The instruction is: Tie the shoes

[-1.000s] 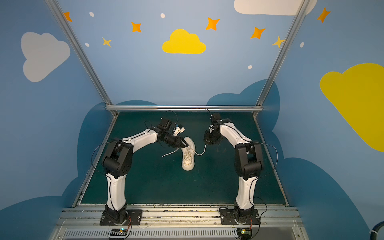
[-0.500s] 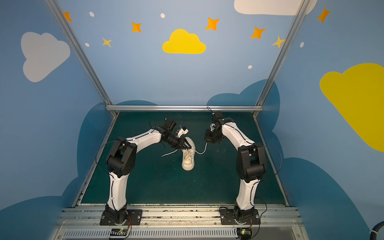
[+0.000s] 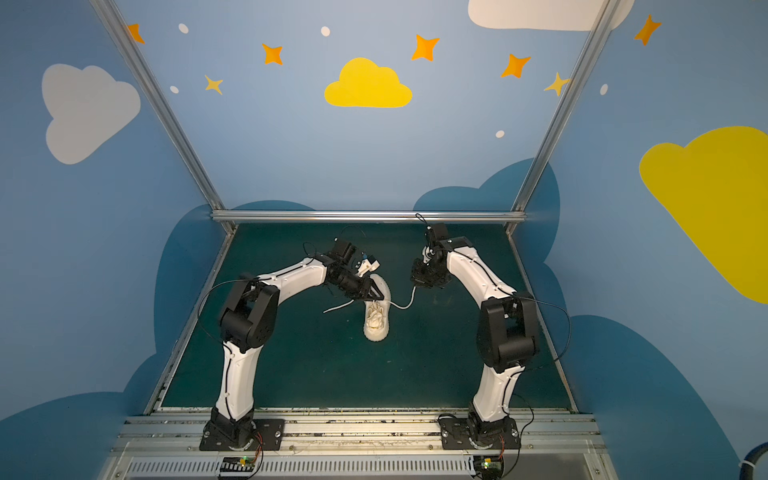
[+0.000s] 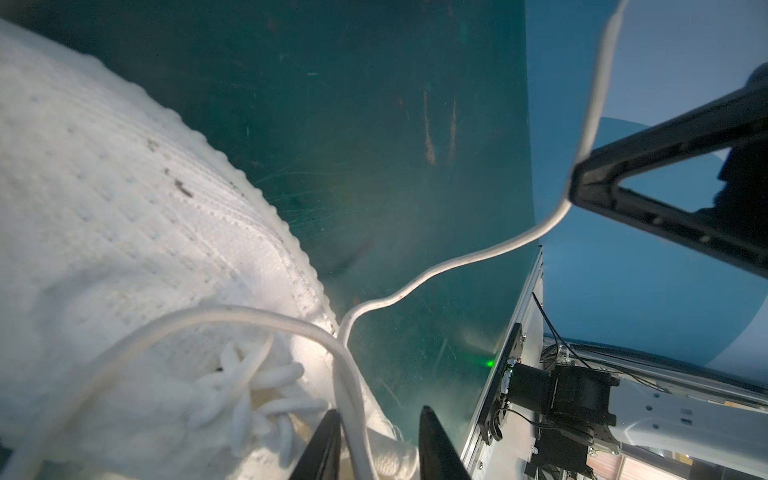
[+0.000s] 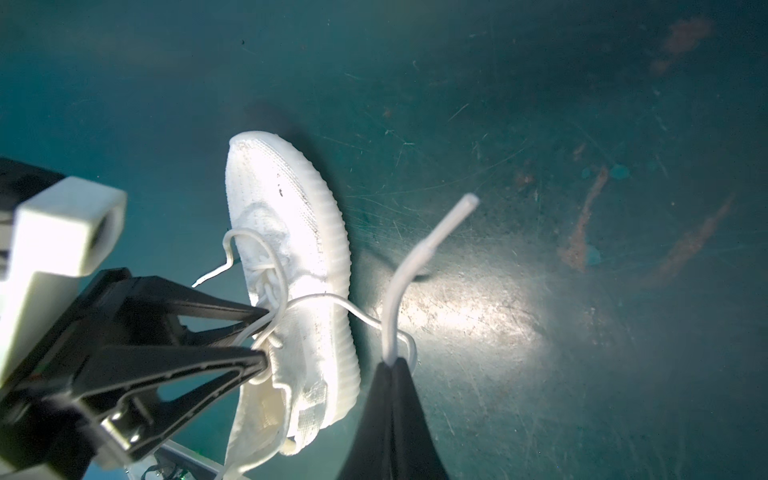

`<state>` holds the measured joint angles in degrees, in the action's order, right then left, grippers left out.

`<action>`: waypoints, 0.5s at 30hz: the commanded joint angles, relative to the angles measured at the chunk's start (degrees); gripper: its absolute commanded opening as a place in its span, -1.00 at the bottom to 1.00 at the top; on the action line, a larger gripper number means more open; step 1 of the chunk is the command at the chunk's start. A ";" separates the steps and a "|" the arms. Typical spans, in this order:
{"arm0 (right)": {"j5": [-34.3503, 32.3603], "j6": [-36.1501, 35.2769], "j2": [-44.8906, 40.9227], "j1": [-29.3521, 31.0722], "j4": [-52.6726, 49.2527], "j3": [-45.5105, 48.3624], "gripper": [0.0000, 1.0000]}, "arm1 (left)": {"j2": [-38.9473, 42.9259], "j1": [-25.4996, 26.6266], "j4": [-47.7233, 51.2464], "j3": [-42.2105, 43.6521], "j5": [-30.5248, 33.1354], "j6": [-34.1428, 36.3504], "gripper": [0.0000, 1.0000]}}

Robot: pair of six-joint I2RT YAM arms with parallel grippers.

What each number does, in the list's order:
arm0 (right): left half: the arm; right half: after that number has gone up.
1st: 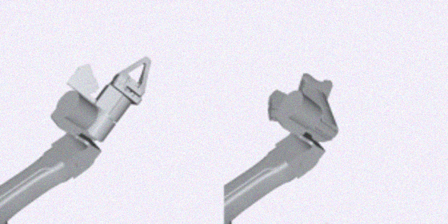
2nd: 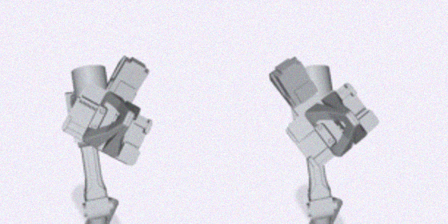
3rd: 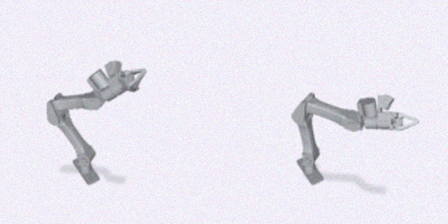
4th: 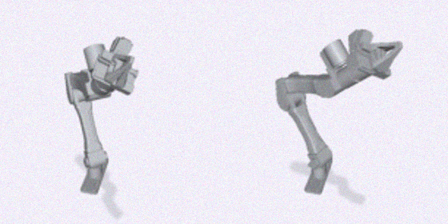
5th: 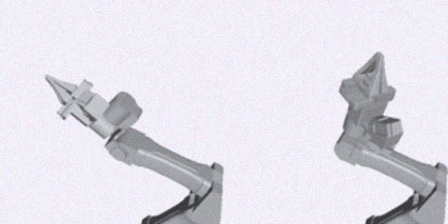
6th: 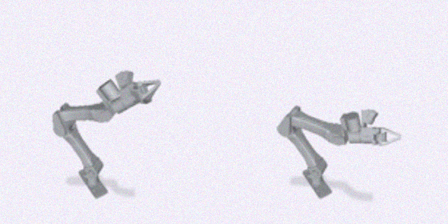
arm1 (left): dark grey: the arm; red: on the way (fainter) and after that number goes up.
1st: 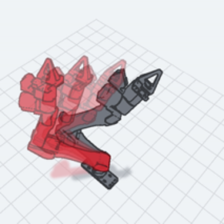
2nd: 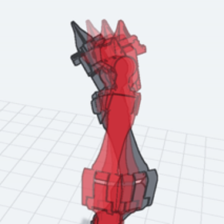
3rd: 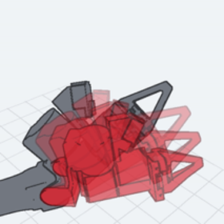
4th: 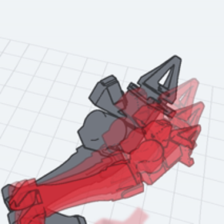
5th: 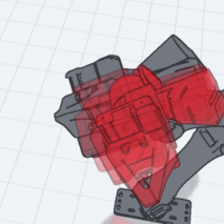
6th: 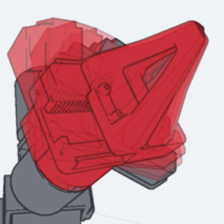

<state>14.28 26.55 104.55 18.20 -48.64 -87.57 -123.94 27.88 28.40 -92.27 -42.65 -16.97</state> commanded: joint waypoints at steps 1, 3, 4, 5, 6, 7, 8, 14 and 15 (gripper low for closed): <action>-0.75 -0.19 -3.00 -0.18 -0.31 1.05 -1.00 | -0.88 0.26 0.92 -1.07 -0.54 0.91 -0.39; -0.83 -0.13 -3.54 -0.26 -0.08 1.45 -1.00 | -0.84 0.43 0.49 -1.14 -0.86 0.57 -0.50; -0.93 -0.11 -3.80 -0.27 -0.14 1.60 -1.00 | -0.65 0.44 0.03 -1.01 -1.17 0.49 -0.57; -0.92 -0.03 -3.98 -0.27 -0.05 1.73 -1.00 | -0.28 0.42 -0.84 -0.89 -1.56 0.31 -0.64; -1.01 0.00 -4.18 -0.27 -0.05 1.91 -1.00 | 0.03 0.43 -1.55 -0.64 -1.85 -0.01 -0.69; -1.01 0.08 -4.40 -0.27 0.03 2.02 -1.00 | 0.36 0.43 -1.98 -0.70 -2.07 -0.11 -0.72; -1.10 0.16 -4.62 -0.32 0.19 2.14 -1.00 | 0.58 0.44 -2.28 -0.80 -2.18 -0.36 -0.74; -0.92 0.52 -5.57 -0.27 0.30 2.87 -1.00 | 2.37 0.26 -4.80 0.79 -2.62 -1.99 -0.84; -1.05 0.52 -5.86 -0.30 0.38 3.01 -1.00 | 2.93 0.19 -5.38 1.16 -2.53 -2.25 -0.85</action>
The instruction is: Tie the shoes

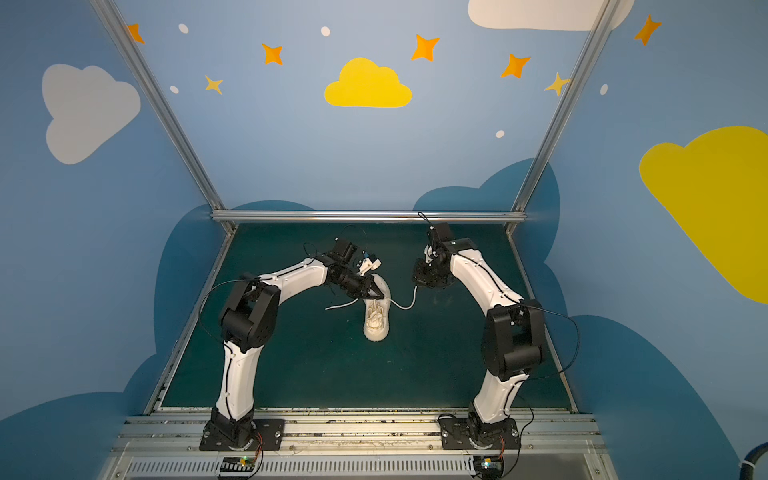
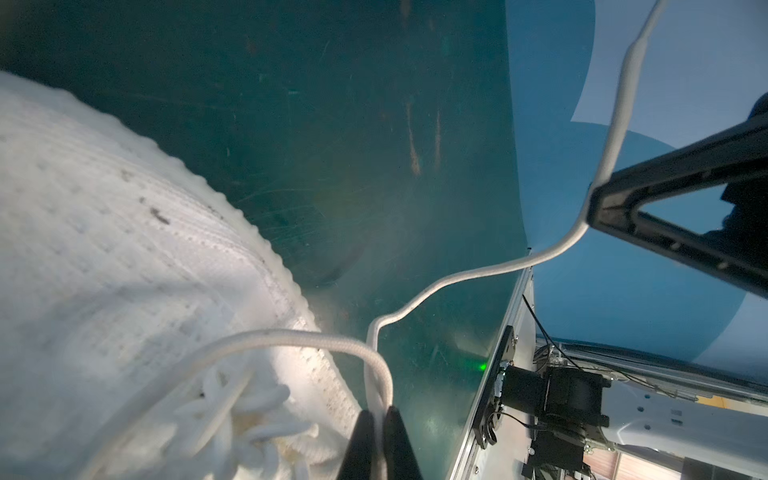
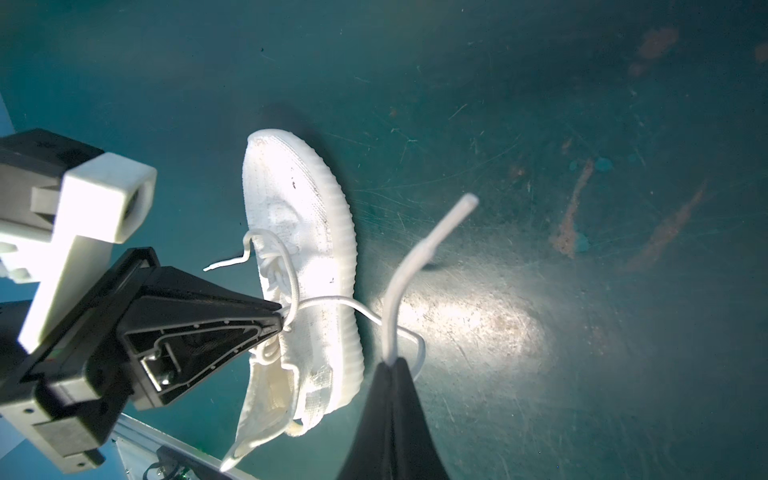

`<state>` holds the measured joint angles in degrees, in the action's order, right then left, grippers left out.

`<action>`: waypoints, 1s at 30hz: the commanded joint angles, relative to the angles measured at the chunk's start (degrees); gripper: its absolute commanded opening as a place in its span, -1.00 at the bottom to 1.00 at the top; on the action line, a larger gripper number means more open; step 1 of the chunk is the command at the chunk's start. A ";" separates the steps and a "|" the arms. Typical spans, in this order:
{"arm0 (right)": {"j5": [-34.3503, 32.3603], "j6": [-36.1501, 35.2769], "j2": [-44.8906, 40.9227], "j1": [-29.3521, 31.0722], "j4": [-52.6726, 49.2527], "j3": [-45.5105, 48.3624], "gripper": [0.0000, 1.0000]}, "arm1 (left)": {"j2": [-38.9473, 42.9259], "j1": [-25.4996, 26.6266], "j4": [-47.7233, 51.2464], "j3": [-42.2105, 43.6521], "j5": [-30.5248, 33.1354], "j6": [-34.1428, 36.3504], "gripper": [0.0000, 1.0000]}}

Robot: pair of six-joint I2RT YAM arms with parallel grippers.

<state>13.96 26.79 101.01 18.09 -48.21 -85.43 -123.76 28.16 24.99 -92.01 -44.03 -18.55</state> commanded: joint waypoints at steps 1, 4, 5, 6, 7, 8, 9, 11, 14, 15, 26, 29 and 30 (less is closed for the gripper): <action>-0.77 0.28 -2.63 -0.20 0.02 1.08 -1.00 | 3.30 -0.17 -2.58 1.22 -1.15 -0.98 -0.86; -0.95 0.28 -3.34 -0.24 0.15 1.46 -1.00 | 5.13 -0.50 -4.59 2.34 -1.04 -2.24 -0.88; -0.95 0.31 -3.47 -0.24 0.14 1.54 -1.00 | 5.64 -0.70 -4.93 2.66 -0.97 -2.56 -0.89; -0.95 0.40 -3.61 -0.24 0.04 1.49 -1.00 | 6.12 -0.90 -5.19 2.80 -0.86 -2.74 -0.90; -0.97 0.50 -3.70 -0.24 0.04 1.64 -1.00 | 6.49 -1.07 -5.37 3.04 -0.79 -2.88 -0.90; -1.10 0.46 -3.82 -0.24 0.04 1.58 -1.00 | 6.85 -1.20 -5.52 3.19 -0.87 -2.97 -0.91; -1.21 0.55 -3.96 -0.24 0.04 1.63 -1.00 | 7.21 -1.41 -5.70 3.26 -1.00 -3.16 -0.91; -1.33 0.50 -4.05 -0.20 0.18 1.52 -1.00 | 7.67 -1.70 -5.76 3.34 -1.40 -3.32 -0.91; -1.39 0.64 -4.13 -0.16 0.04 1.42 -1.00 | 8.12 -2.10 -5.29 3.66 -1.56 -3.09 -0.92; -1.39 0.72 -4.12 -0.16 0.14 1.48 -1.00 | 8.18 -2.04 -5.22 3.78 -1.71 -3.01 -0.92; -2.77 -0.42 -4.23 -0.16 -1.25 1.71 -1.00 | 9.07 -2.45 -4.08 4.94 -1.50 -1.80 -0.90; -2.79 0.57 -3.92 -0.22 -1.67 2.43 -1.00 | 9.06 -2.65 -4.22 5.01 -1.32 -1.81 -0.89; -2.92 0.95 -3.65 -0.24 -1.88 2.46 -1.00 | 9.07 -2.63 -4.18 4.97 -1.33 -1.71 -0.88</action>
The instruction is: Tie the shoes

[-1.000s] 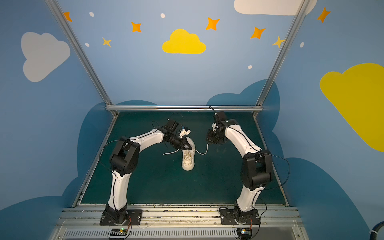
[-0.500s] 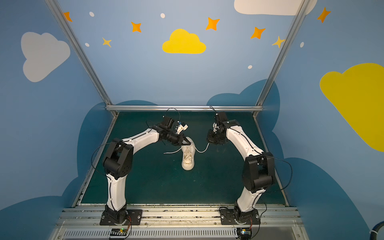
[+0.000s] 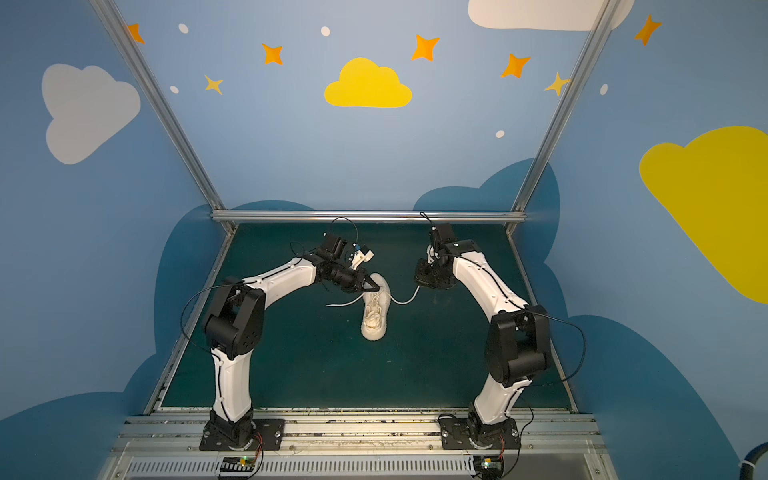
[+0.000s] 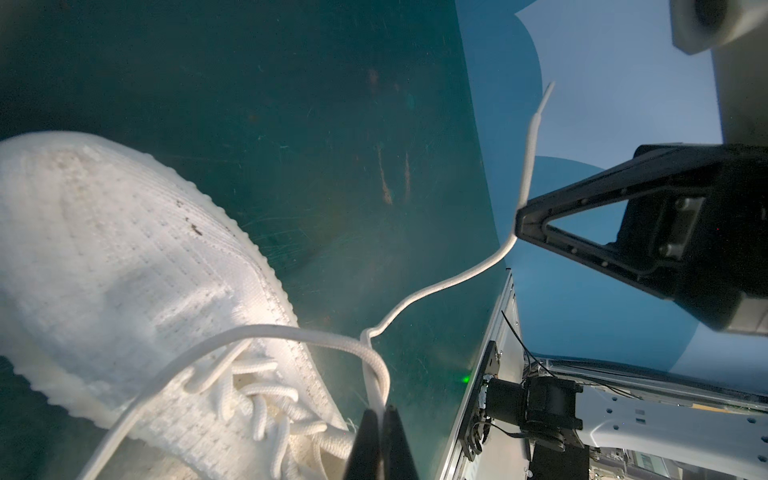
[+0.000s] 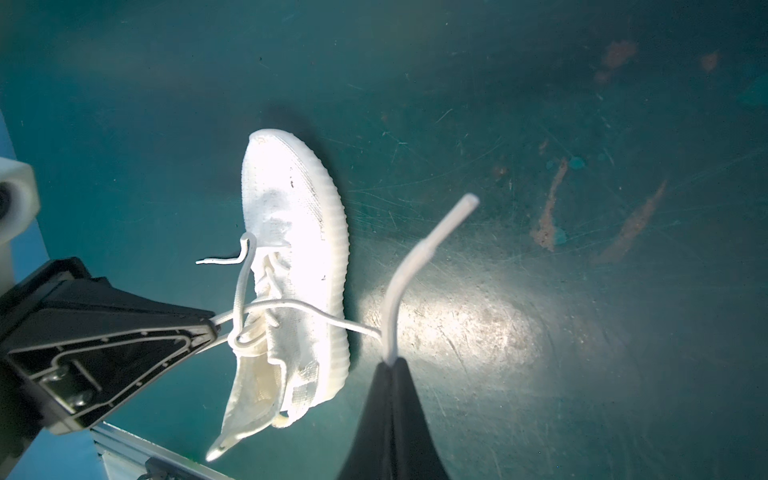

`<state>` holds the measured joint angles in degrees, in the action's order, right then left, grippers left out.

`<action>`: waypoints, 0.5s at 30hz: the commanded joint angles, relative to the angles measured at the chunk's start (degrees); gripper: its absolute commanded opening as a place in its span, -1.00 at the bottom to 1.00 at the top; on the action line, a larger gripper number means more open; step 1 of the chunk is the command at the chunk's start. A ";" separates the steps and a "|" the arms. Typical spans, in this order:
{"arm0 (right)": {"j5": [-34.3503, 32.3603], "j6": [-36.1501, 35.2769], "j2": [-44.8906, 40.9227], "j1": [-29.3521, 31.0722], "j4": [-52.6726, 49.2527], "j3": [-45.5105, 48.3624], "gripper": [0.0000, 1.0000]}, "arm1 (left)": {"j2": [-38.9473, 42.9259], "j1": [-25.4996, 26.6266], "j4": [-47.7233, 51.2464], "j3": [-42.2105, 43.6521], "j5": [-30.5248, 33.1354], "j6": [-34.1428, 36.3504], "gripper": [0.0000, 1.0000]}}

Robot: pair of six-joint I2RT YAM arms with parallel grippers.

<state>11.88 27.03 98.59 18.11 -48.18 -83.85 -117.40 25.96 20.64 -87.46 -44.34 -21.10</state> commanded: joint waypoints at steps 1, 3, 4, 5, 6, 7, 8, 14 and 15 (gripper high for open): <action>-1.05 1.21 -0.84 -0.33 -2.35 0.92 -1.00 | 2.66 -0.55 0.34 0.34 -1.01 0.83 -0.88; -1.01 3.13 0.42 -0.69 -4.27 0.46 -1.00 | 2.59 -0.51 0.53 0.27 -1.09 0.98 -0.88; -0.89 4.74 1.25 -1.02 -5.63 0.19 -1.00 | 2.46 -0.53 0.61 0.32 -1.19 0.98 -0.88; -0.74 6.32 2.11 -1.30 -6.94 0.10 -1.00 | 2.47 -0.53 0.70 0.48 -1.19 0.98 -0.88; -0.11 7.78 2.89 -1.64 -7.96 0.37 -1.00 | 2.46 -0.43 0.45 0.74 -1.20 0.85 -0.88; 0.79 9.08 3.34 -1.70 -8.14 1.20 -1.00 | 2.60 -0.40 0.00 1.20 -1.19 0.62 -0.88; 1.82 10.00 3.60 -1.78 -7.88 2.08 -1.00 | 2.82 -0.36 -0.60 1.73 -1.19 0.36 -0.88; 1.34 14.05 2.67 -2.06 -7.35 5.85 -1.00 | 3.42 -0.28 -0.95 3.13 -0.91 0.46 -0.88; 1.22 14.17 2.66 -2.32 -7.60 5.90 -1.00 | 3.55 -0.27 -1.00 3.20 -0.94 0.54 -0.87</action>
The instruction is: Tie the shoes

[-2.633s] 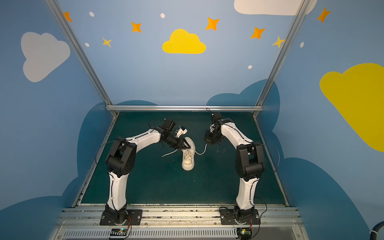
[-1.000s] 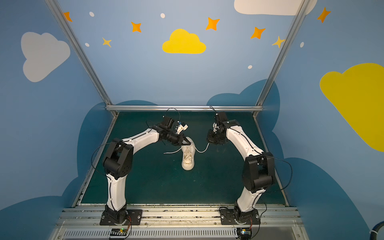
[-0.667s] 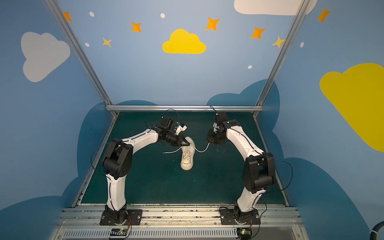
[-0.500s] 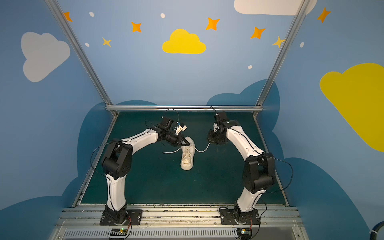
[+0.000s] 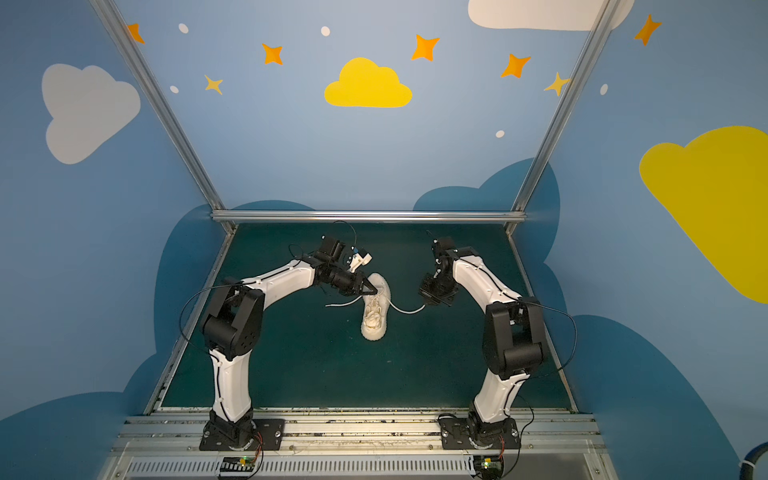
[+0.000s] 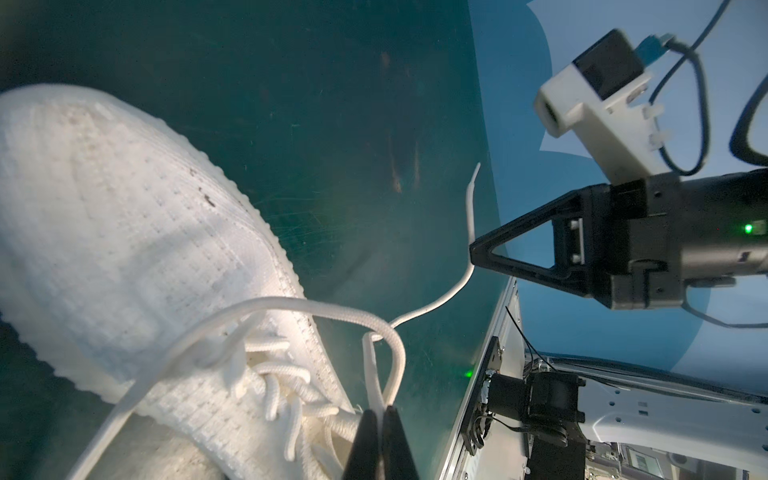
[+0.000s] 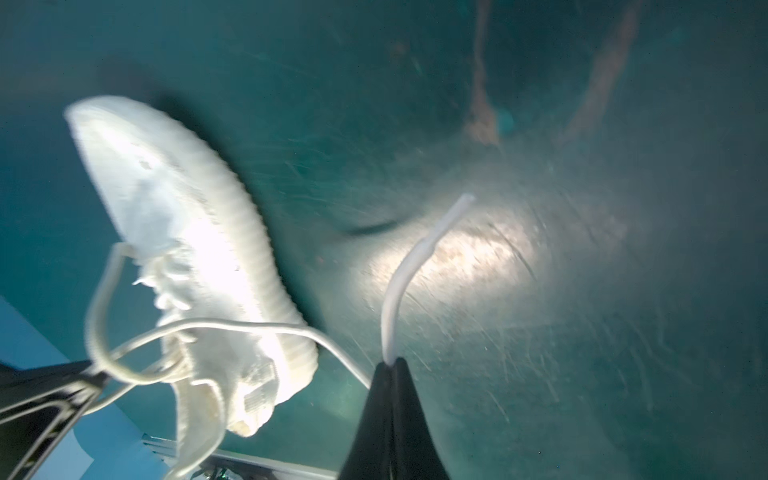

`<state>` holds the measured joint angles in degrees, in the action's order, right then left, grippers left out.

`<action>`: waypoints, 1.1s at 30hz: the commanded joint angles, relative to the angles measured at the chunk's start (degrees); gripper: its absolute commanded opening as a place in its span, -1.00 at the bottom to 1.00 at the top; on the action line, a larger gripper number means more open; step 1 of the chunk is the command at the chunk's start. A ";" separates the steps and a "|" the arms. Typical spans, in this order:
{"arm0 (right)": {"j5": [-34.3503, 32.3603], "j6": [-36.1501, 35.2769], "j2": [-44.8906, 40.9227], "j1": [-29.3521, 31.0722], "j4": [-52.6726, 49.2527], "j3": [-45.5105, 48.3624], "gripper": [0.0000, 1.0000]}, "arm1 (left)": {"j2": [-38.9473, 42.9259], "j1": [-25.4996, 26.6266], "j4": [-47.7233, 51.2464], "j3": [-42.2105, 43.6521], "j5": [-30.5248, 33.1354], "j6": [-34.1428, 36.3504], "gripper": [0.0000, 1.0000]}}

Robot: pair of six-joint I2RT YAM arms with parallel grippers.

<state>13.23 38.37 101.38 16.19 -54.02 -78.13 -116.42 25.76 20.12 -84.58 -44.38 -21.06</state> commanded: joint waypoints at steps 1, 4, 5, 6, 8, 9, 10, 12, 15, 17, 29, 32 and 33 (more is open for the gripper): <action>-0.23 3.04 0.08 -0.55 -2.19 0.26 -1.00 | 2.57 -0.04 -0.43 0.29 -0.88 0.58 -0.87; 0.25 3.12 0.58 -0.83 -2.80 0.32 -1.00 | 2.34 -0.05 -0.04 -0.51 -1.01 0.92 -0.86; 0.55 2.92 0.49 -0.81 -2.47 0.38 -1.00 | 2.29 -0.09 0.23 -0.99 -0.98 0.91 -0.86; 1.27 2.42 0.08 -0.84 -1.44 0.44 -1.00 | 2.18 -0.10 0.60 -1.62 -0.84 1.04 -0.86; 2.58 0.88 -1.30 -0.51 1.58 0.52 -1.00 | 2.21 -0.18 0.82 -2.50 -0.64 1.05 -0.86; 2.35 0.11 -1.90 -0.18 2.24 0.13 -1.00 | 2.27 -0.18 0.63 -2.89 -0.62 0.86 -0.86; 2.24 -0.78 -2.31 -0.02 2.70 -0.36 -1.00 | 2.23 -0.17 0.64 -3.16 -0.58 0.76 -0.85; 1.91 -2.50 -2.59 0.30 2.69 -1.76 -1.00 | 2.19 -0.25 1.00 -3.75 -0.44 0.90 -0.86; 2.03 -4.07 -2.77 0.52 2.64 -3.18 -1.00 | 2.19 -0.24 1.47 -4.28 -0.38 0.97 -0.87; 2.06 -4.34 -3.05 0.55 3.01 -3.32 -1.00 | 2.21 -0.25 1.54 -4.62 -0.39 1.02 -0.88; 0.03 -3.94 -2.48 0.11 2.27 -2.19 -1.00 | 2.70 -0.97 2.44 -4.50 -0.41 1.48 -0.87; -0.01 -3.83 -2.20 -0.01 2.33 -2.24 -1.00 | 2.84 -1.45 1.77 -3.70 -0.87 1.22 -0.86; 0.24 -3.83 -2.07 0.07 2.50 -2.36 -1.00 | 2.89 -1.63 1.61 -3.61 -0.97 1.11 -0.85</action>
<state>14.09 34.61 99.09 16.32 -50.41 -79.92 -116.16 24.80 22.39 -87.70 -43.75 -20.78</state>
